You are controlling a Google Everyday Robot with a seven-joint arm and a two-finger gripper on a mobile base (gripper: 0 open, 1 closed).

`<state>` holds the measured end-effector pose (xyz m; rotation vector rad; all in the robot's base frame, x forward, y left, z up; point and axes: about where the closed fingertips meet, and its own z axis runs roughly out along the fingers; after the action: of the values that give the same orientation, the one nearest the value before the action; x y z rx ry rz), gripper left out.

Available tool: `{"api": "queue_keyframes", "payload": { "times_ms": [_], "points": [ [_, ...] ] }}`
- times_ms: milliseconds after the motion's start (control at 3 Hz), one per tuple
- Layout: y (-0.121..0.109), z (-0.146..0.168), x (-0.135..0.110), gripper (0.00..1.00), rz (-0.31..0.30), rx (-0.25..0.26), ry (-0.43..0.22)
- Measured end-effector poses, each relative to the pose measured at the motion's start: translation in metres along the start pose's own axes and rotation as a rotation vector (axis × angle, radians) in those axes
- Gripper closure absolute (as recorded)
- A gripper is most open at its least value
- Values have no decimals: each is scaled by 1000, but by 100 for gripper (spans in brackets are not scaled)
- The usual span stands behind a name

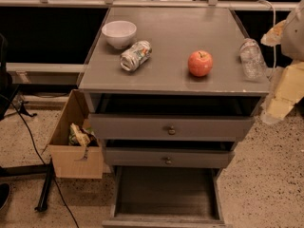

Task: Place apple into bottom drawer

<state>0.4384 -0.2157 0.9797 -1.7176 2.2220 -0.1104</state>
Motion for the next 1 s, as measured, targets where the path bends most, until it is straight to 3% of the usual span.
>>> {"api": "queue_keyframes", "payload": {
  "times_ms": [333, 1000],
  "points": [
    [0, 0, 0, 0, 0, 0, 0],
    [-19, 19, -11, 0, 32, 58, -86]
  ]
}}
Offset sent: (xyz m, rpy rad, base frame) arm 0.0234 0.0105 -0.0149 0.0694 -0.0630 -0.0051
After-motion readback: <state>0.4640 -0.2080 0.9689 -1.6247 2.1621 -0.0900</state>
